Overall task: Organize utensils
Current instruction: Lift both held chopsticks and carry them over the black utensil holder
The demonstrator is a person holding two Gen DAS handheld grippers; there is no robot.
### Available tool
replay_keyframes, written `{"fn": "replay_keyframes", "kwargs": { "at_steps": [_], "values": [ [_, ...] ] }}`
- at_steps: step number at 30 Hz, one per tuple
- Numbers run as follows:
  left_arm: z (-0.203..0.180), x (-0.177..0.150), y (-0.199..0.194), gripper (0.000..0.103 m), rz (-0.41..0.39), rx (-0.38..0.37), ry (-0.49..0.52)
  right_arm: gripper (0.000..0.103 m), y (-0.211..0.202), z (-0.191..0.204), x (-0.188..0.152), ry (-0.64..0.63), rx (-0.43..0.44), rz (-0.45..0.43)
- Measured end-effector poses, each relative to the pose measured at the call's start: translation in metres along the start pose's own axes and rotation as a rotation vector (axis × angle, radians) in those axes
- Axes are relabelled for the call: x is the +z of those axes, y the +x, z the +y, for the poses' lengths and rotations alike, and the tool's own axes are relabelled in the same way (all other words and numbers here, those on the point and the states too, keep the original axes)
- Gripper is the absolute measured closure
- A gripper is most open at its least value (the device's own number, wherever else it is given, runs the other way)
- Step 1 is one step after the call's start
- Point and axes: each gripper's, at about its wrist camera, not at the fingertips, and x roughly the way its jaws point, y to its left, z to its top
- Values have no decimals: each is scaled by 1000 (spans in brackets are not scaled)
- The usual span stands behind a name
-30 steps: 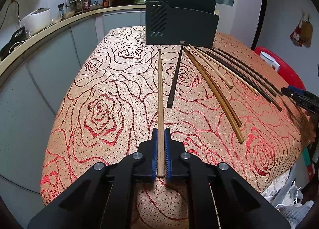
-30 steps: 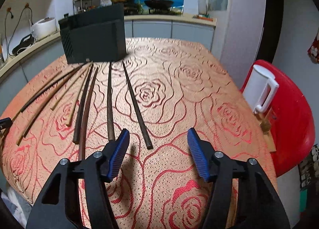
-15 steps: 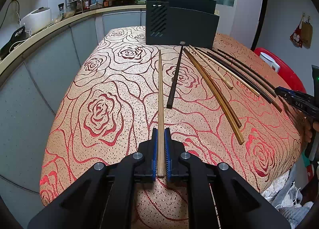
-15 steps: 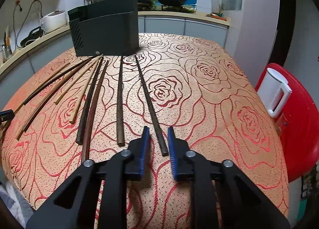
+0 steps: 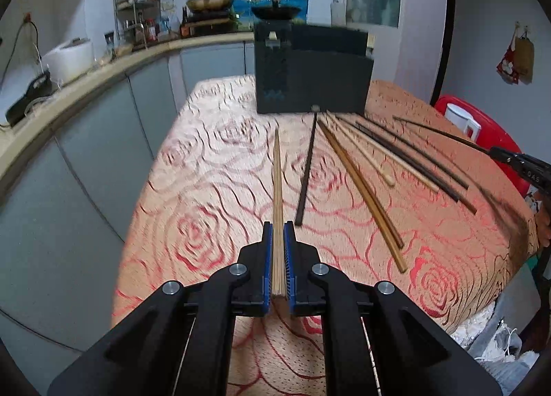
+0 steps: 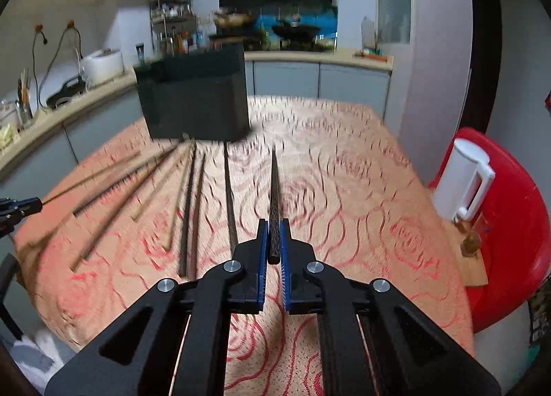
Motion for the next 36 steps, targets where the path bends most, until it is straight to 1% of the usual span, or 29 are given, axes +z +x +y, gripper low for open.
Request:
{"fn": "replay_keyframes", "kwargs": {
  "at_steps": [3,8,12,16,21,24,31,36],
  "values": [
    [6,14,-14,97,-51,18,2,95,-18,2,16,2,11,-61],
    [14,41,-34,97,-131,32,2,95,-36,3,45,9,53,-133],
    [12,66,-48,97,-207,41,24,95,-39,-1,71,37,94,-170],
    [11,88,-52,97,-256,48,37,95,-36,2,90,34,98,-196],
    [11,113,-44,97,-269,43,37,95,-27,6,110,33,104,-201],
    [11,120,-42,97,-273,41,38,95,-22,7,120,34,104,-198],
    [13,146,-34,97,-264,30,44,95,-10,8,147,50,124,-184],
    [16,171,-31,97,-247,0,37,95,-6,14,169,40,133,-183]
  ]
}}
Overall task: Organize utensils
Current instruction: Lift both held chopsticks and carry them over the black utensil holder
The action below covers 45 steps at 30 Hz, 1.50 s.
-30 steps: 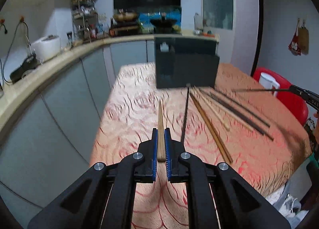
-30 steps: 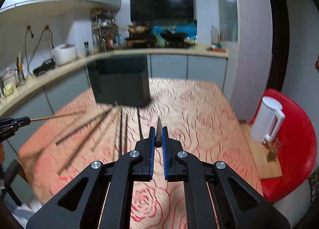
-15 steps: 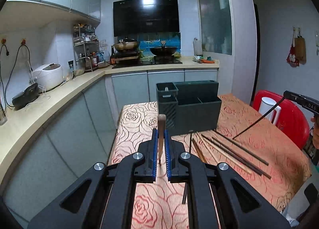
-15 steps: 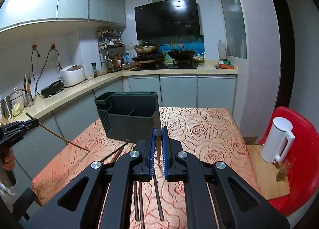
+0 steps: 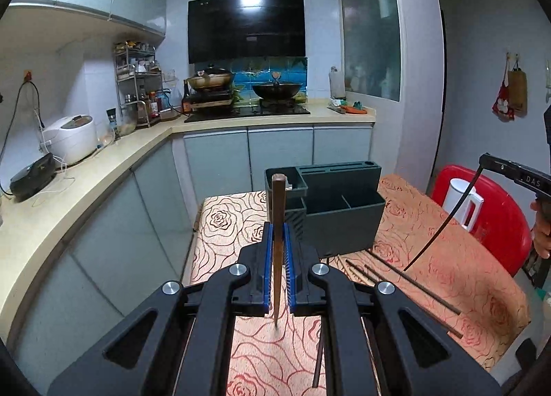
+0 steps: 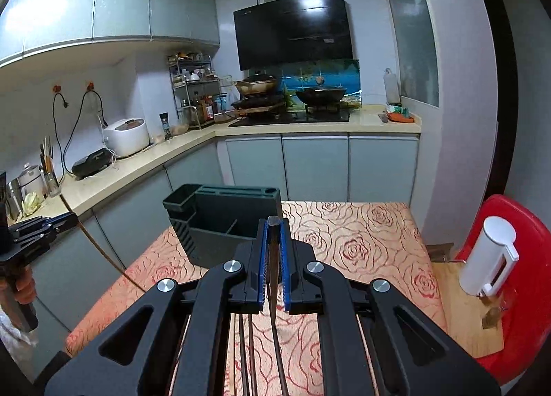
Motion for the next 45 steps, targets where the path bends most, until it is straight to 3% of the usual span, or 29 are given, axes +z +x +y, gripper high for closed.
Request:
{"fn": "replay_keyframes", "kwargs": {
  "at_steps": [8,15,25,29,35,43,44,45],
  "values": [
    [-8,36,7,97,0,-48,27,95,1,12,43,-31,22,-38],
    [-22,89,14,97,-48,-107,31,95,3,20,81,-45,39,-83],
    [-54,150,49,97,-135,-100,59,95,32,26,119,-48,38,-133],
    [-59,147,81,97,-107,-100,44,95,56,25,117,-43,34,-99],
    [-56,116,127,97,-15,-104,25,95,86,24,99,-45,21,-23],
    [-49,92,146,95,39,-84,6,95,110,23,75,-22,2,38],
    [-48,92,146,89,40,-84,4,95,110,22,75,-18,5,39],
    [-46,91,145,77,38,-85,0,92,111,21,75,-15,9,41]
  ]
}}
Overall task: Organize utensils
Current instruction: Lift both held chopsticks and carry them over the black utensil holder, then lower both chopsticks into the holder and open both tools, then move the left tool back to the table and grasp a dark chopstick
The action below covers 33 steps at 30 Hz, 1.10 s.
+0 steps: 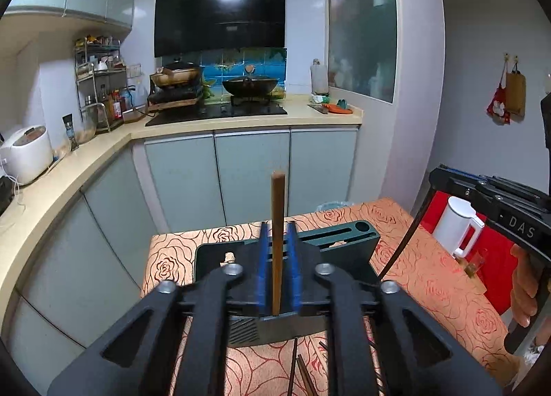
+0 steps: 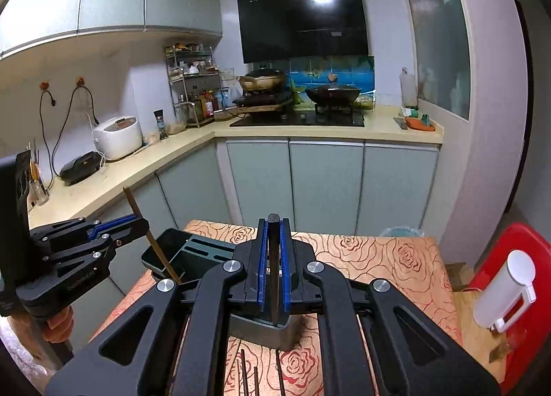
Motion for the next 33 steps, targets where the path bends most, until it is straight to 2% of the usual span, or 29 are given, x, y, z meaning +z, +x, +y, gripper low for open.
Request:
{"fn": "replay_keyframes", "kwargs": {
  "at_steps": [1,2,3,5,12,20,33],
  "values": [
    [1,0,-2,69,-6,3,-4,90,-1,0,0,0,-1,-4],
    [1,0,-5,58,-14,5,-7,80,-3,1,0,-1,-3,-7],
    [3,1,-8,54,-23,6,-12,66,-5,1,1,1,-6,-14],
    [5,2,-13,47,-31,4,-19,54,-10,1,2,11,-19,-42],
    [11,2,-41,22,-85,14,-42,48,-32,6,6,-10,-40,-97],
    [14,-16,-75,18,-119,-1,-67,48,-71,8,-2,-34,-47,-146],
    [8,-93,-107,18,-52,46,-47,48,-100,-8,-76,6,-94,-91]
  ]
}}
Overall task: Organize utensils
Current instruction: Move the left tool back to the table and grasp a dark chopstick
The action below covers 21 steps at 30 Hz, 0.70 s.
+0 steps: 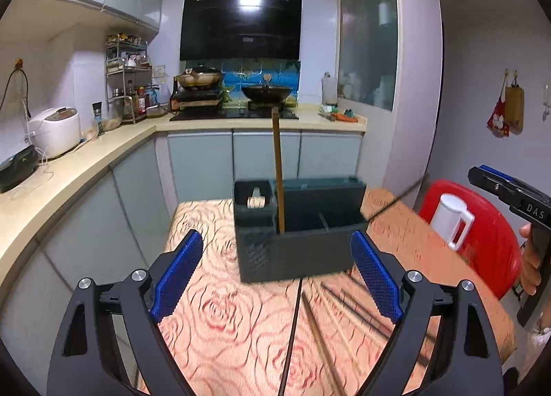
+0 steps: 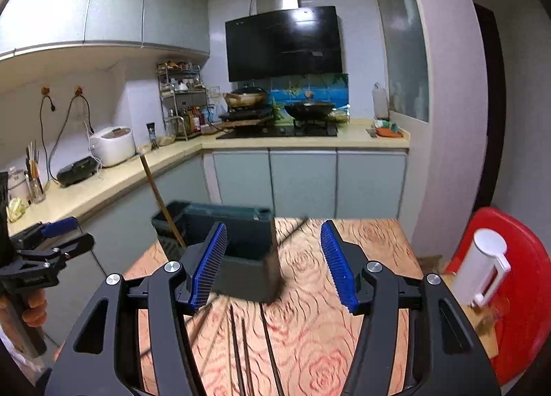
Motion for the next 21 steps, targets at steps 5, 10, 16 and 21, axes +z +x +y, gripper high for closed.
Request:
{"fn": "replay_keyframes", "kwargs": {
  "at_steps": [5,10,16,21],
  "values": [
    [0,-34,-10,18,42,23,8,48,-11,-4,-42,-1,-24,45],
    [10,-69,-15,18,91,46,-11,48,-17,-3,-80,-15,-39,99],
    [16,-106,-17,18,140,57,-19,48,-24,-6,-112,-18,-58,146],
    [12,-132,-19,18,176,49,-9,48,-26,-12,-132,0,-61,177]
  ]
}}
